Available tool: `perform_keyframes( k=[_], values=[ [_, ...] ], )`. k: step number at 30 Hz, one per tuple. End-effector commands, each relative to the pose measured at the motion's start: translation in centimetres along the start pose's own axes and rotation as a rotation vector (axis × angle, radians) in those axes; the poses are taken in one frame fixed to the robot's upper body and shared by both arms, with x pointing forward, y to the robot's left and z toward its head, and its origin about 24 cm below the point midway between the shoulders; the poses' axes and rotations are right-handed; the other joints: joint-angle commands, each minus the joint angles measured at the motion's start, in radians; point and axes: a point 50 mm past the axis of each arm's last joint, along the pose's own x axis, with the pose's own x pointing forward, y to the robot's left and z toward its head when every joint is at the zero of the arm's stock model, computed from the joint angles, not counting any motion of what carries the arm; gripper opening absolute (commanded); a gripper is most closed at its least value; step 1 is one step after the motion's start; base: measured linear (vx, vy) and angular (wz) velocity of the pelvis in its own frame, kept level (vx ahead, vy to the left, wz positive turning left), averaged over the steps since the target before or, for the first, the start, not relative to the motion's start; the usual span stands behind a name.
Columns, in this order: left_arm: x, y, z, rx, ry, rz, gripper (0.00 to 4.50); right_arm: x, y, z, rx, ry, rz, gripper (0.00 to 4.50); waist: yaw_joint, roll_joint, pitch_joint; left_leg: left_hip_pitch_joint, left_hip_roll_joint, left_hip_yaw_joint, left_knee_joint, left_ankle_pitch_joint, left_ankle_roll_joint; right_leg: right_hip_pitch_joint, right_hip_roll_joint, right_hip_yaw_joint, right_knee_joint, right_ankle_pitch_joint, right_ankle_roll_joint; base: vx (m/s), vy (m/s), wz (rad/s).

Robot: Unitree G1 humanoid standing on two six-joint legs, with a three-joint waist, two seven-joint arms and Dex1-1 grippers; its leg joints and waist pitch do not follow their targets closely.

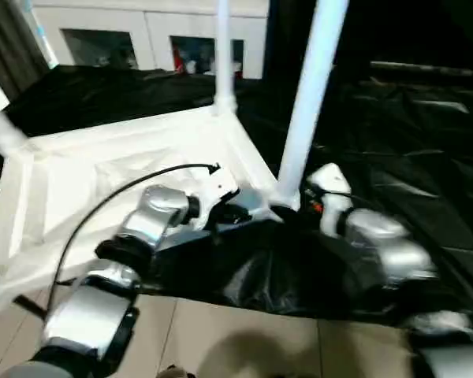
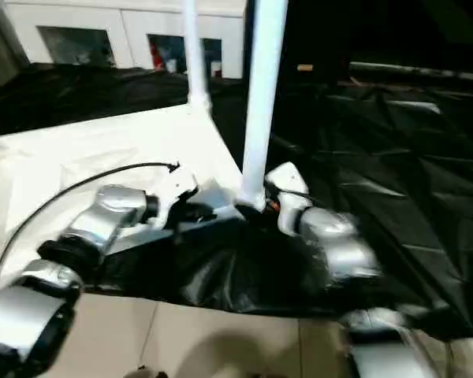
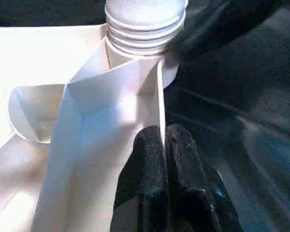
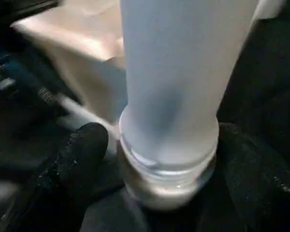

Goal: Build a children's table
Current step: Rotate leg to tighten

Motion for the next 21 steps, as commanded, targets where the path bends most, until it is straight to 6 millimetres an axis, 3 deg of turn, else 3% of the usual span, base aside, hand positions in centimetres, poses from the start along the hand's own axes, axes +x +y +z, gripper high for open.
perform_keyframes(
  k=[1, 4, 5, 6, 8, 11, 16, 21],
  values=[
    [0.2, -0.7, -0.4, 0.032, 0.03, -0.085, 0.0, 0.4, 1.7, 0.3, -0.029, 0.005, 0.182, 3.81, 0.006, -0.015, -0.062, 0.003, 0.021, 0.005, -0.049, -0.128, 0.118, 0.061, -0.056, 0.038, -0.057, 0.031, -0.274, 0.0, 0.0, 0.0],
    [-0.9, -0.9, -0.8, 0.038, 0.055, -0.16, 0.0, -0.7, 1.8, 0.3, -0.05, 0.034, 0.268, 3.81, 0.011, -0.015, -0.06, 0.005, 0.023, 0.005, -0.05, -0.141, 0.116, 0.062, -0.058, 0.038, -0.059, -0.007, -0.275, 0.0, 0.0, 0.0],
    [-1.0, -0.9, -0.8, 0.039, 0.056, -0.169, 0.0, -0.7, 1.7, 0.3, -0.052, 0.035, 0.271, 3.81, 0.013, -0.02, -0.059, 0.005, 0.023, 0.005, -0.05, -0.146, 0.115, 0.061, -0.059, 0.038, -0.06, -0.021, -0.273, 0.0, 0.0, 0.0],
    [-1.2, -1.0, -0.9, 0.039, 0.059, -0.187, 0.0, -0.8, 1.7, 0.3, -0.056, 0.037, 0.273, 3.81, 0.015, -0.015, -0.058, 0.007, 0.024, 0.005, -0.051, -0.157, 0.106, 0.058, -0.06, 0.038, -0.062, -0.054, -0.27, 0.0, 0.0, 0.0],
    [-1.4, -0.9, -0.9, 0.036, 0.051, -0.181, 0.0, -0.6, 1.6, 0.5, -0.06, 0.031, 0.275, 3.81, 0.021, -0.017, -0.056, 0.01, 0.026, 0.006, -0.054, -0.175, 0.083, 0.055, -0.061, 0.04, -0.066, -0.098, -0.264, 0.0, 0.0, 0.0],
    [-1.4, -0.9, -0.9, 0.034, 0.045, -0.177, 0.0, -0.3, 1.7, 0.8, -0.057, 0.01, 0.274, 3.81, 0.028, -0.018, -0.056, 0.011, 0.026, 0.005, -0.055, -0.165, 0.07, 0.055, -0.061, 0.041, -0.064, -0.094, -0.26, 0.0, 0.0, 0.0],
    [-1.3, -0.9, -0.8, 0.038, 0.035, -0.17, 0.0, 0.3, 2.0, 1.0, -0.059, -0.009, 0.273, 3.81, 0.031, -0.019, -0.059, 0.01, 0.026, 0.004, -0.052, -0.127, 0.076, 0.057, -0.061, 0.04, -0.054, -0.024, -0.27, 0.0, 0.0, 0.0],
    [-0.9, -1.1, -0.7, 0.036, 0.021, -0.165, 0.0, 0.6, 2.2, 0.5, -0.07, 0.009, 0.262, 3.4, 0.032, -0.024, -0.058, 0.009, 0.025, 0.005, -0.051, -0.122, 0.081, 0.059, -0.062, 0.041, -0.053, -0.025, -0.268, 0.0, 0.0, 0.0]
  ],
)
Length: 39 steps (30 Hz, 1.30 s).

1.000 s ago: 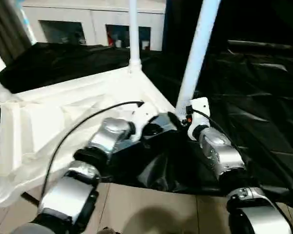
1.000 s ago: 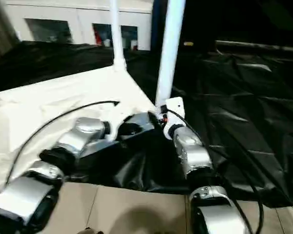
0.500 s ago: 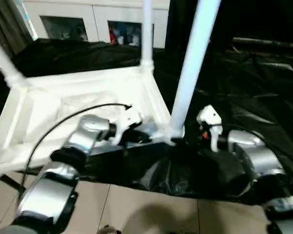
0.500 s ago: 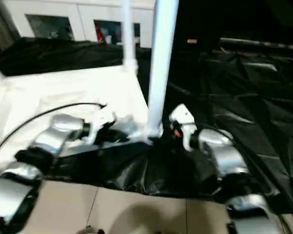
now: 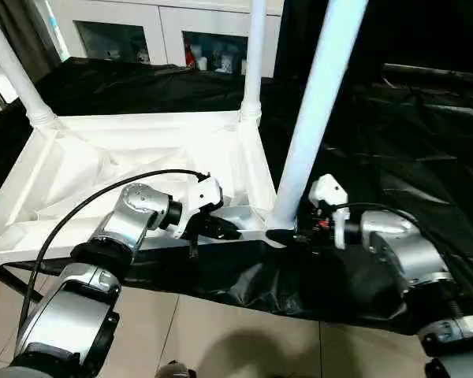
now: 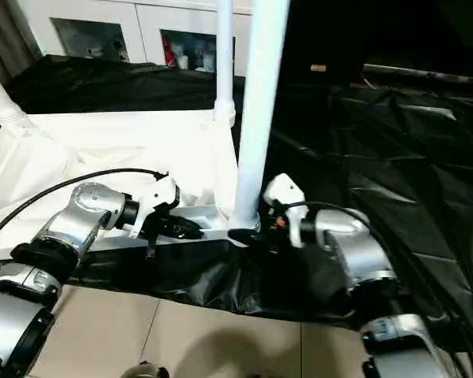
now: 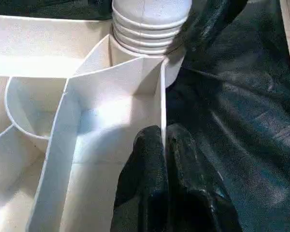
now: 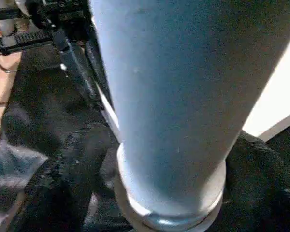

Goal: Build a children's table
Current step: Rotate leg to tighten

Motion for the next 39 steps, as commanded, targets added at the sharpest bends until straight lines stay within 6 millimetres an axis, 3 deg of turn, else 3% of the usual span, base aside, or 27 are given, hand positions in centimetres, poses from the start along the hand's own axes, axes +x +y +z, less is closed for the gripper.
perform_keyframes(
  k=[1, 3, 11, 15, 16, 18, 19, 21, 22, 25, 26, 27, 28, 29, 30, 33, 38, 39],
  values=[
    [0.8, -0.4, -0.2, -0.005, 0.003, -0.009, 0.0, 0.7, 0.6, 0.1, -0.016, 0.004, 0.051, 3.32, 0.0, -0.013, -0.066, 0.009, 0.024, 0.004, -0.054, -0.12, 0.084, 0.058, -0.06, 0.041, -0.056, -0.025, -0.265, 0.0, 0.0, 0.0],
    [0.8, -0.5, -0.3, -0.006, 0.001, -0.008, 0.0, 0.6, 0.6, 0.1, -0.017, 0.004, 0.051, 3.04, -0.001, -0.013, -0.066, 0.01, 0.024, 0.005, -0.053, -0.116, 0.086, 0.058, -0.06, 0.041, -0.055, -0.023, -0.263, 0.0, 0.0, 0.0],
    [1.4, -0.1, -0.5, -0.037, -0.001, 0.073, 0.0, 0.8, 0.4, -0.5, 0.032, -0.006, -0.054, 2.71, -0.002, -0.016, -0.065, 0.009, 0.023, 0.005, -0.053, -0.119, 0.085, 0.057, -0.06, 0.041, -0.058, -0.053, -0.251, 0.0, 0.0, 0.0],
    [3.1, 0.9, 0.6, -0.088, -0.03, 0.248, 0.0, 2.4, -0.4, -2.2, 0.189, -0.011, -0.373, 2.68, -0.01, -0.014, -0.056, 0.018, 0.023, 0.003, -0.063, -0.198, 0.035, 0.045, -0.064, 0.044, -0.078, -0.218, -0.221, 0.0, 0.0, 0.0],
    [3.6, 1.0, 0.9, -0.105, -0.035, 0.28, 0.0, 2.8, -0.5, -2.5, 0.228, -0.014, -0.445, 2.67, -0.013, -0.013, -0.056, 0.018, 0.021, -0.001, -0.067, -0.218, 0.015, 0.048, -0.064, 0.042, -0.082, -0.272, -0.201, 0.0, 0.0, 0.0],
    [4.0, 1.1, 1.1, -0.115, -0.04, 0.302, 0.0, 3.1, -0.6, -2.7, 0.259, -0.015, -0.505, 2.67, -0.014, -0.015, -0.055, 0.019, 0.02, -0.002, -0.069, -0.231, 0.004, 0.046, -0.065, 0.042, -0.088, -0.307, -0.183, 0.0, 0.0, 0.0],
    [5.4, 1.2, 2.0, -0.14, -0.052, 0.356, 0.0, 4.3, -0.6, -3.1, 0.352, -0.022, -0.651, 2.67, -0.018, -0.014, -0.054, 0.017, 0.019, -0.003, -0.071, -0.243, 0.0, 0.045, -0.064, 0.043, -0.092, -0.327, -0.168, 0.0, 0.0, 0.0],
    [6.5, 1.1, 2.7, -0.157, -0.058, 0.383, 0.0, 5.4, -0.4, -3.1, 0.419, -0.026, -0.729, 2.67, -0.025, -0.001, -0.053, 0.021, 0.018, -0.004, -0.073, -0.273, -0.016, 0.038, -0.064, 0.043, -0.094, -0.34, -0.168, 0.0, 0.0, 0.0],
    [7.0, 1.0, 3.0, -0.162, -0.065, 0.385, 0.0, 6.0, -0.2, -2.9, 0.433, -0.032, -0.745, 2.67, -0.028, -0.008, -0.054, 0.019, 0.015, -0.006, -0.073, -0.279, -0.017, 0.042, -0.063, 0.041, -0.097, -0.353, -0.16, 0.0, 0.0, 0.0],
    [8.0, 0.6, 3.7, -0.166, -0.075, 0.368, 0.0, 7.2, 0.0, -2.0, 0.365, -0.018, -0.753, 2.67, -0.033, -0.002, -0.054, 0.018, 0.013, -0.004, -0.072, -0.287, -0.005, 0.041, -0.06, 0.042, -0.1, -0.317, -0.166, 0.0, 0.0, 0.0],
    [8.0, 0.6, 3.7, -0.163, -0.076, 0.366, 0.0, 7.3, 0.0, -1.8, 0.353, -0.023, -0.75, 2.67, -0.03, 0.023, -0.056, 0.018, 0.012, -0.007, -0.073, -0.289, -0.006, 0.043, -0.062, 0.041, -0.096, -0.312, -0.167, 0.0, 0.0, 0.0],
    [8.1, 0.6, 3.8, -0.158, -0.076, 0.358, 0.0, 7.3, 0.0, -1.5, 0.358, -0.056, -0.75, 2.67, -0.032, 0.014, -0.056, 0.02, 0.013, -0.004, -0.073, -0.296, -0.002, 0.041, -0.059, 0.041, -0.103, -0.305, -0.164, 0.0, 0.0, 0.0],
    [8.1, 0.6, 3.8, -0.152, -0.075, 0.353, 0.0, 7.2, -0.1, -1.3, 0.36, -0.072, -0.738, 2.67, -0.033, 0.007, -0.059, 0.016, 0.012, -0.005, -0.071, -0.284, 0.004, 0.047, -0.059, 0.04, -0.096, -0.277, -0.169, 0.0, 0.0, 0.0],
    [8.1, 0.6, 3.8, -0.151, -0.074, 0.352, 0.0, 7.2, -0.1, -1.2, 0.36, -0.076, -0.736, 3.23, -0.032, 0.013, -0.059, 0.014, 0.011, -0.004, -0.07, -0.272, 0.013, 0.047, -0.059, 0.04, -0.096, -0.259, -0.173, 0.0, 0.0, 0.0],
    [8.0, 0.6, 3.8, -0.147, -0.072, 0.35, 0.0, 7.1, -0.1, -1.0, 0.355, -0.09, -0.725, 3.37, -0.032, 0.015, -0.058, 0.014, 0.011, -0.005, -0.07, -0.27, 0.016, 0.047, -0.06, 0.04, -0.095, -0.257, -0.175, 0.0, 0.0, 0.0],
    [7.5, 0.7, 3.6, -0.118, -0.069, 0.325, 0.0, 6.6, -0.4, -0.7, 0.283, -0.097, -0.676, 3.39, -0.033, 0.016, -0.06, 0.011, 0.011, -0.005, -0.069, -0.262, 0.026, 0.051, -0.059, 0.038, -0.094, -0.236, -0.182, 0.0, 0.0, 0.0],
    [5.7, 0.7, 2.7, -0.073, -0.064, 0.244, 0.0, 4.1, -1.0, -0.4, 0.189, -0.091, -0.48, 3.39, -0.029, 0.006, -0.065, 0.003, 0.012, -0.002, -0.062, -0.195, 0.07, 0.061, -0.062, 0.038, -0.083, -0.162, -0.198, 0.0, 0.0, 0.0],
    [5.3, 0.6, 2.5, -0.061, -0.068, 0.218, 0.0, 3.4, -1.1, -0.2, 0.164, -0.085, -0.437, 3.39, -0.031, 0.0, -0.066, 0.002, 0.012, -0.002, -0.061, -0.178, 0.076, 0.062, -0.061, 0.038, -0.082, -0.141, -0.204, 0.0, 0.0, 0.0]
  ],
)
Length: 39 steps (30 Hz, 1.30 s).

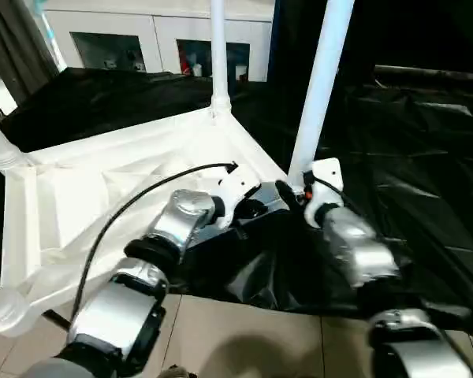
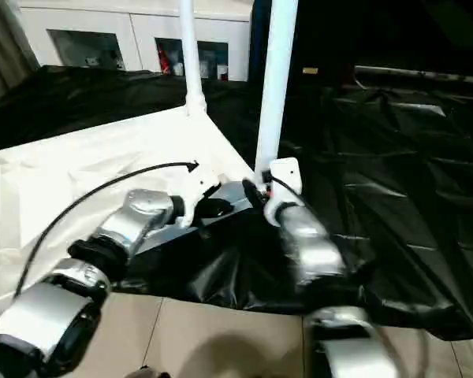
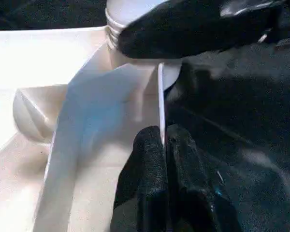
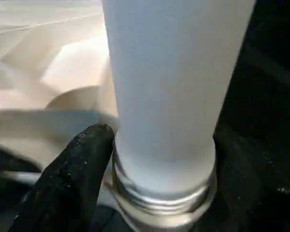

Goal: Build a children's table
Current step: Rotate leg to tighten

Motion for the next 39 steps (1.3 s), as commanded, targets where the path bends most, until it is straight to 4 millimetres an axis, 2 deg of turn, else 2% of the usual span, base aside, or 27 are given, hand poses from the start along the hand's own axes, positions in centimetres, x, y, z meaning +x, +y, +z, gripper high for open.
perform_keyframes(
  k=[1, 2, 3, 4, 5, 6, 8, 10, 11, 12, 14, 15, 17, 20, 22, 23, 26, 27, 28, 29, 32, 33, 34, 35, 36, 38, 39],
  values=[
    [-0.4, -0.7, 0.1, 0.048, -0.04, -0.116, 0.0, -0.5, 1.0, 0.2, -0.062, 0.03, 0.216, 3.39, 0.005, -0.014, -0.06, -0.001, 0.015, -0.003, -0.058, -0.168, 0.083, 0.06, -0.056, 0.039, -0.078, -0.134, -0.212, 0.0, 0.0, 0.0],
    [-0.8, -0.6, -0.1, 0.057, -0.04, -0.135, 0.0, -0.9, 0.6, 0.4, -0.094, 0.037, 0.257, 3.39, 0.006, -0.017, -0.062, -0.002, 0.016, -0.002, -0.054, -0.144, 0.099, 0.062, -0.054, 0.039, -0.072, -0.088, -0.225, 0.0, 0.0, 0.0],
    [-1.1, -0.5, -0.3, 0.068, -0.043, -0.151, 0.0, -1.2, 0.4, 0.5, -0.113, 0.043, 0.283, 3.39, 0.007, -0.014, -0.062, -0.002, 0.018, 0.0, -0.052, -0.126, 0.111, 0.062, -0.052, 0.038, -0.067, -0.043, -0.242, 0.0, 0.0, 0.0],
    [-1.7, -0.4, -0.6, 0.068, -0.036, -0.185, 0.0, -1.9, -0.1, 0.8, -0.139, 0.057, 0.336, 3.39, 0.005, -0.021, -0.062, -0.001, 0.019, 0.003, -0.05, -0.122, 0.118, 0.06, -0.049, 0.037, -0.063, -0.019, -0.256, 0.0, 0.0, 0.0],
    [-1.8, -0.4, -0.6, 0.068, -0.036, -0.188, 0.0, -2.0, -0.2, 0.8, -0.141, 0.058, 0.34, 3.39, 0.009, -0.017, -0.063, 0.0, 0.02, 0.003, -0.049, -0.124, 0.121, 0.06, -0.051, 0.036, -0.061, -0.016, -0.265, 0.0, 0.0, 0.0],
    [-2.3, -0.3, -1.0, 0.068, -0.026, -0.211, 0.0, -2.5, -0.6, 1.1, -0.161, 0.07, 0.385, 3.39, 0.009, -0.021, -0.064, 0.002, 0.021, 0.005, -0.048, -0.127, 0.126, 0.058, -0.05, 0.036, -0.06, -0.012, -0.269, 0.0, 0.0, 0.0],
    [-2.8, -0.2, -1.3, 0.072, -0.015, -0.229, 0.0, -2.8, -0.7, 1.4, -0.171, 0.078, 0.426, 3.39, 0.011, -0.019, -0.061, 0.002, 0.024, 0.005, -0.049, -0.14, 0.127, 0.056, -0.052, 0.036, -0.061, -0.036, -0.271, 0.0, 0.0, 0.0],
    [-3.4, -0.1, -1.7, 0.082, -0.004, -0.252, 0.0, -3.1, -0.7, 1.7, -0.17, 0.086, 0.49, 3.39, 0.012, -0.025, -0.059, 0.003, 0.026, 0.005, -0.051, -0.153, 0.12, 0.055, -0.053, 0.037, -0.062, -0.067, -0.27, 0.0, 0.0, 0.0],
    [-3.6, 0.0, -1.7, 0.083, -0.004, -0.252, 0.0, -3.2, -0.6, 1.7, -0.175, 0.095, 0.51, 3.39, 0.013, -0.023, -0.059, 0.004, 0.026, 0.005, -0.051, -0.157, 0.118, 0.054, -0.054, 0.037, -0.063, -0.076, -0.269, 0.0, 0.0, 0.0],
    [-3.7, 0.0, -1.8, 0.082, -0.003, -0.251, 0.0, -3.2, -0.6, 1.6, -0.178, 0.101, 0.522, 3.39, 0.014, -0.03, -0.057, 0.004, 0.027, 0.006, -0.052, -0.164, 0.111, 0.053, -0.054, 0.037, -0.064, -0.097, -0.263, 0.0, 0.0, 0.0],
    [-3.9, 0.1, -1.9, 0.079, -0.003, -0.243, 0.0, -3.1, -0.4, 1.4, -0.187, 0.118, 0.536, 3.39, 0.019, -0.032, -0.055, 0.007, 0.028, 0.007, -0.054, -0.171, 0.093, 0.049, -0.057, 0.039, -0.067, -0.131, -0.255, 0.0, 0.0, 0.0],
    [-4.0, 0.1, -1.9, 0.078, -0.002, -0.241, 0.0, -3.0, -0.3, 1.3, -0.188, 0.121, 0.537, 3.39, 0.02, -0.032, -0.055, 0.007, 0.028, 0.006, -0.054, -0.172, 0.09, 0.049, -0.057, 0.039, -0.067, -0.135, -0.252, 0.0, 0.0, 0.0],
    [-4.2, 0.2, -2.1, 0.076, -0.002, -0.238, 0.0, -2.8, 0.0, 1.1, -0.199, 0.137, 0.545, 3.39, 0.022, -0.041, -0.055, 0.006, 0.028, 0.006, -0.055, -0.158, 0.084, 0.05, -0.059, 0.04, -0.065, -0.135, -0.245, 0.0, 0.0, 0.0],
    [-4.4, 0.2, -2.2, 0.074, -0.002, -0.236, 0.0, -2.6, 0.2, 1.0, -0.205, 0.147, 0.56, 3.39, 0.021, -0.042, -0.055, 0.004, 0.026, 0.006, -0.054, -0.145, 0.086, 0.051, -0.058, 0.04, -0.062, -0.122, -0.244, 0.0, 0.0, 0.0],
    [-4.5, 0.2, -2.3, 0.074, -0.003, -0.234, 0.0, -2.5, 0.4, 1.1, -0.188, 0.14, 0.568, 3.13, 0.022, -0.044, -0.054, 0.005, 0.026, 0.007, -0.053, -0.141, 0.088, 0.05, -0.058, 0.041, -0.062, -0.117, -0.243, 0.0, 0.0, 0.0],
    [-4.5, 0.1, -2.3, 0.071, -0.007, -0.233, 0.0, -2.4, 0.5, 1.2, -0.164, 0.122, 0.573, 3.06, 0.023, -0.04, -0.054, 0.004, 0.025, 0.007, -0.054, -0.141, 0.088, 0.051, -0.059, 0.041, -0.062, -0.12, -0.244, 0.0, 0.0, 0.0],
    [-4.4, 0.1, -2.2, 0.071, -0.01, -0.233, 0.0, -2.4, 0.7, 1.2, -0.151, 0.114, 0.577, 2.83, 0.023, -0.04, -0.054, 0.004, 0.026, 0.006, -0.053, -0.136, 0.088, 0.051, -0.058, 0.04, -0.061, -0.109, -0.245, 0.0, 0.0, 0.0],
    [-4.3, 0.1, -2.2, 0.071, -0.012, -0.233, 0.0, -2.4, 0.8, 1.1, -0.145, 0.112, 0.577, 2.83, 0.024, -0.036, -0.055, 0.005, 0.025, 0.006, -0.053, -0.138, 0.086, 0.051, -0.057, 0.04, -0.061, -0.109, -0.246, 0.0, 0.0, 0.0],
    [-4.2, 0.1, -2.0, 0.071, -0.015, -0.224, 0.0, -2.4, 0.9, 0.7, -0.128, 0.104, 0.565, 2.8, 0.023, -0.039, -0.055, 0.004, 0.025, 0.007, -0.052, -0.138, 0.085, 0.051, -0.057, 0.041, -0.061, -0.103, -0.247, 0.0, 0.0, 0.0],
    [-4.2, 0.1, -2.0, 0.071, -0.015, -0.224, 0.0, -2.4, 0.9, 0.7, -0.128, 0.104, 0.565, 2.8, 0.024, -0.036, -0.055, 0.005, 0.025, 0.006, -0.053, -0.139, 0.084, 0.052, -0.057, 0.041, -0.061, -0.099, -0.248, 0.0, 0.0, 0.0],
    [-4.1, 0.1, -2.0, 0.072, -0.016, -0.218, 0.0, -2.4, 1.0, 0.6, -0.121, 0.101, 0.557, 2.76, 0.024, -0.038, -0.055, 0.006, 0.025, 0.006, -0.053, -0.141, 0.083, 0.052, -0.057, 0.04, -0.061, -0.101, -0.249, 0.0, 0.0, 0.0],
    [-3.9, 0.3, -1.8, 0.062, -0.018, -0.187, 0.0, -2.3, 1.0, 0.3, -0.1, 0.092, 0.516, 2.75, 0.023, -0.037, -0.055, 0.007, 0.025, 0.007, -0.053, -0.144, 0.082, 0.051, -0.057, 0.041, -0.061, -0.104, -0.25, 0.0, 0.0, 0.0],
    [-3.4, 0.6, -1.5, 0.041, -0.026, -0.118, 0.0, -1.8, 0.8, -0.6, -0.032, 0.094, 0.391, 2.75, 0.021, -0.034, -0.053, 0.007, 0.025, 0.007, -0.055, -0.154, 0.076, 0.048, -0.057, 0.042, -0.064, -0.12, -0.247, 0.0, 0.0, 0.0],
    [-3.3, 0.6, -1.5, 0.04, -0.026, -0.113, 0.0, -1.7, 0.8, -0.6, -0.026, 0.095, 0.381, 2.75, 0.019, -0.036, -0.053, 0.006, 0.023, 0.006, -0.055, -0.158, 0.069, 0.049, -0.058, 0.043, -0.065, -0.133, -0.242, 0.0, 0.0, 0.0],
    [-2.8, 0.8, -1.4, 0.025, -0.021, -0.051, 0.0, -1.3, 0.7, -1.5, 0.019, 0.109, 0.265, 2.75, 0.016, -0.03, -0.053, 0.009, 0.023, 0.003, -0.058, -0.171, 0.052, 0.048, -0.059, 0.042, -0.068, -0.171, -0.233, 0.0, 0.0, 0.0],
    [-1.6, 0.7, -1.2, -0.002, -0.013, 0.025, 0.0, -0.5, 0.9, -2.6, 0.077, 0.132, 0.08, 2.74, 0.006, -0.031, -0.047, 0.018, 0.021, 0.004, -0.062, -0.224, 0.021, 0.039, -0.057, 0.043, -0.081, -0.257, -0.216, 0.0, 0.0, 0.0],
    [-0.9, 0.5, -1.0, -0.016, -0.012, 0.051, 0.0, -0.2, 1.0, -3.1, 0.108, 0.145, -0.006, 2.74, 0.004, -0.023, -0.047, 0.021, 0.022, 0.002, -0.064, -0.245, 0.01, 0.038, -0.058, 0.043, -0.085, -0.296, -0.204, 0.0, 0.0, 0.0]
  ],
)
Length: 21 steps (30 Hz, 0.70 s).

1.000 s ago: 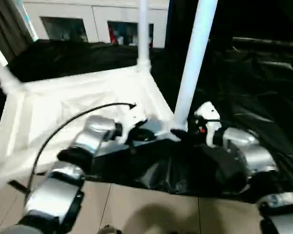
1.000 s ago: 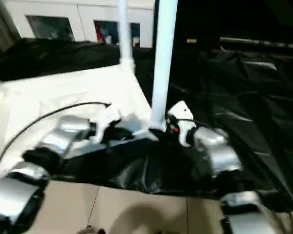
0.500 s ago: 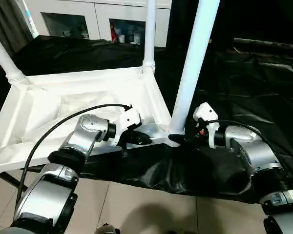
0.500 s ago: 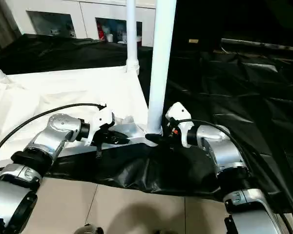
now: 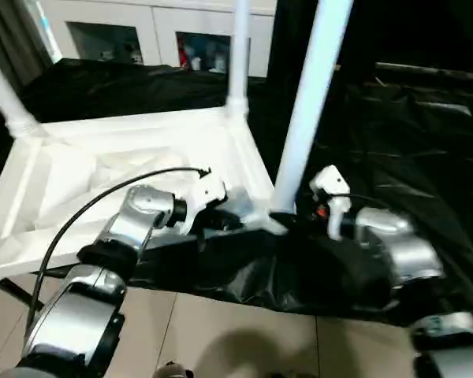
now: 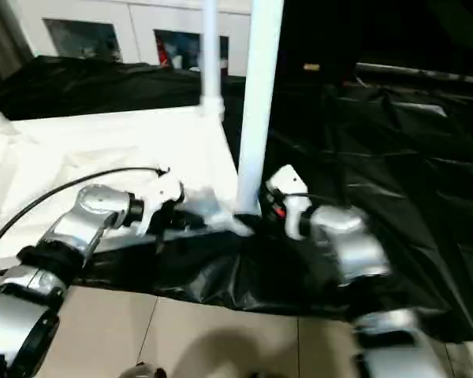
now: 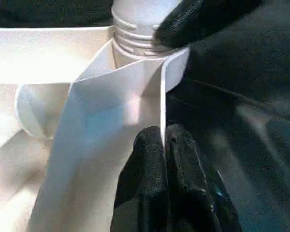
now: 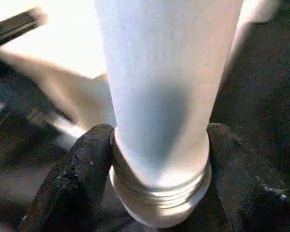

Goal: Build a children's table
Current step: Rotate leg to tighten

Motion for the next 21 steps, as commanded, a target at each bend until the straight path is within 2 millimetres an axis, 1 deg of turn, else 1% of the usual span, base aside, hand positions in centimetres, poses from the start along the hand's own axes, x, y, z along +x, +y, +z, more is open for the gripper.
perform_keyframes(
  k=[1, 2, 3, 4, 5, 6, 7, 8, 9, 10, 11, 12, 13, 14, 15, 16, 18, 19, 20, 21],
  values=[
    [2.3, -0.9, 0.6, -0.063, -0.014, 0.065, 0.0, 0.8, 0.5, -3.2, 0.132, 0.122, -0.2, 2.74, -0.005, -0.003, -0.056, 0.017, 0.021, -0.006, -0.07, -0.256, 0.003, 0.037, -0.055, 0.042, -0.093, -0.311, -0.196, 0.0, 0.0, 0.0],
    [2.3, -0.9, 0.6, -0.063, -0.014, 0.065, 0.0, 0.8, 0.5, -3.2, 0.132, 0.122, -0.2, 2.74, -0.007, -0.004, -0.056, 0.015, 0.021, -0.009, -0.073, -0.27, -0.007, 0.039, -0.054, 0.039, -0.096, -0.331, -0.183, 0.0, 0.0, 0.0],
    [3.1, -1.5, 0.9, -0.069, -0.019, 0.059, 0.0, 1.3, 0.9, -3.2, 0.165, 0.116, -0.24, 2.74, -0.008, -0.003, -0.057, 0.015, 0.02, -0.009, -0.073, -0.274, -0.007, 0.04, -0.053, 0.039, -0.096, -0.331, -0.178, 0.0, 0.0, 0.0],
    [3.5, -1.8, 1.0, -0.071, -0.022, 0.053, 0.0, 1.6, 1.2, -3.1, 0.184, 0.111, -0.255, 2.74, -0.011, -0.002, -0.055, 0.016, 0.021, -0.009, -0.075, -0.288, -0.005, 0.036, -0.053, 0.041, -0.099, -0.331, -0.175, 0.0, 0.0, 0.0],
    [4.1, -2.3, 1.3, -0.069, -0.028, 0.037, 0.0, 2.0, 1.6, -3.0, 0.195, 0.104, -0.26, 2.74, -0.011, -0.006, -0.055, 0.016, 0.019, -0.009, -0.075, -0.302, -0.001, 0.036, -0.053, 0.04, -0.102, -0.35, -0.167, 0.0, 0.0, 0.0],
    [4.3, -2.5, 1.4, -0.068, -0.031, 0.029, 0.0, 2.2, 1.9, -2.9, 0.188, 0.102, -0.257, 2.74, -0.012, -0.006, -0.054, 0.016, 0.018, -0.01, -0.075, -0.313, 0.003, 0.036, -0.054, 0.04, -0.105, -0.367, -0.16, 0.0, 0.0, 0.0],
    [4.9, -3.1, 1.9, -0.067, -0.045, 0.009, 0.0, 2.8, 2.7, -2.5, 0.16, 0.092, -0.237, 2.74, -0.013, -0.005, -0.054, 0.016, 0.019, -0.01, -0.076, -0.318, 0.003, 0.035, -0.054, 0.04, -0.106, -0.37, -0.158, 0.0, 0.0, 0.0],
    [4.9, -3.1, 1.9, -0.067, -0.045, 0.009, 0.0, 2.8, 2.7, -2.5, 0.16, 0.092, -0.237, 2.74, -0.014, -0.016, -0.054, 0.014, 0.018, -0.009, -0.076, -0.319, 0.006, 0.035, -0.054, 0.04, -0.107, -0.375, -0.154, 0.0, 0.0, 0.0],
    [4.9, -3.1, 1.9, -0.067, -0.045, 0.009, 0.0, 2.8, 2.7, -2.5, 0.16, 0.092, -0.237, 2.74, -0.012, -0.01, -0.054, 0.016, 0.018, -0.011, -0.077, -0.324, 0.006, 0.035, -0.056, 0.04, -0.108, -0.388, -0.148, 0.0, 0.0, 0.0],
    [5.2, -3.3, 2.2, -0.067, -0.052, 0.002, 0.0, 3.1, 3.1, -2.3, 0.132, 0.089, -0.22, 2.74, -0.012, -0.016, -0.056, 0.014, 0.019, -0.012, -0.077, -0.316, 0.008, 0.036, -0.056, 0.04, -0.105, -0.385, -0.143, 0.0, 0.0, 0.0],
    [5.2, -3.3, 2.3, -0.067, -0.056, 0.007, 0.0, 3.3, 3.5, -2.2, 0.104, 0.078, -0.201, 2.74, -0.011, -0.014, -0.055, 0.014, 0.019, -0.012, -0.078, -0.314, 0.009, 0.036, -0.056, 0.041, -0.107, -0.381, -0.142, 0.0, 0.0, 0.0],
    [5.2, -3.3, 2.3, -0.067, -0.056, 0.007, 0.0, 3.3, 3.5, -2.2, 0.104, 0.078, -0.201, 2.74, -0.012, -0.014, -0.056, 0.014, 0.019, -0.011, -0.078, -0.314, 0.009, 0.035, -0.056, 0.041, -0.107, -0.373, -0.142, 0.0, 0.0, 0.0],
    [5.0, -3.0, 2.1, -0.066, -0.055, 0.016, 0.0, 3.4, 3.7, -2.1, 0.095, 0.062, -0.185, 3.09, -0.012, -0.013, -0.057, 0.013, 0.019, -0.012, -0.078, -0.307, 0.009, 0.036, -0.055, 0.041, -0.104, -0.355, -0.145, 0.0, 0.0, 0.0],
    [4.6, -2.7, 1.8, -0.062, -0.049, 0.022, 0.0, 3.3, 3.6, -1.9, 0.091, 0.048, -0.176, 3.3, -0.011, -0.009, -0.057, 0.014, 0.019, -0.011, -0.078, -0.307, 0.01, 0.036, -0.055, 0.042, -0.103, -0.339, -0.151, 0.0, 0.0, 0.0],
    [4.6, -2.7, 1.8, -0.062, -0.049, 0.022, 0.0, 3.3, 3.6, -1.9, 0.091, 0.048, -0.176, 3.44, -0.012, -0.011, -0.057, 0.014, 0.02, -0.011, -0.078, -0.309, 0.011, 0.036, -0.055, 0.042, -0.104, -0.334, -0.153, 0.0, 0.0, 0.0],
    [4.3, -2.5, 1.5, -0.059, -0.044, 0.028, 0.0, 3.3, 3.5, -1.8, 0.09, 0.038, -0.175, 3.46, -0.012, -0.01, -0.057, 0.013, 0.019, -0.011, -0.079, -0.311, 0.012, 0.037, -0.054, 0.041, -0.103, -0.328, -0.157, 0.0, 0.0, 0.0],
    [3.5, -2.1, 1.0, -0.051, -0.033, 0.022, 0.0, 3.0, 2.9, -1.4, 0.049, 0.03, -0.162, 3.46, -0.011, -0.004, -0.057, 0.013, 0.019, -0.011, -0.079, -0.315, 0.011, 0.037, -0.055, 0.041, -0.103, -0.321, -0.161, 0.0, 0.0, 0.0],
    [3.2, -1.9, 0.8, -0.048, -0.029, 0.018, 0.0, 2.8, 2.7, -1.3, 0.037, 0.03, -0.157, 3.66, -0.01, -0.007, -0.059, 0.012, 0.019, -0.01, -0.079, -0.314, 0.012, 0.039, -0.054, 0.041, -0.102, -0.309, -0.164, 0.0, 0.0, 0.0],
    [3.2, -1.9, 0.8, -0.048, -0.029, 0.018, 0.0, 2.8, 2.6, -1.3, 0.036, 0.03, -0.156, 3.66, -0.01, -0.008, -0.06, 0.012, 0.019, -0.009, -0.077, -0.3, 0.016, 0.041, -0.053, 0.042, -0.099, -0.285, -0.17, 0.0, 0.0, 0.0],
    [2.3, -1.4, 0.4, -0.037, -0.016, 0.009, 0.0, 1.9, 1.4, -1.2, 0.011, 0.057, -0.135, 3.66, -0.007, -0.003, -0.06, 0.012, 0.018, -0.01, -0.078, -0.293, 0.018, 0.042, -0.054, 0.041, -0.098, -0.275, -0.174, 0.0, 0.0, 0.0]
  ],
)
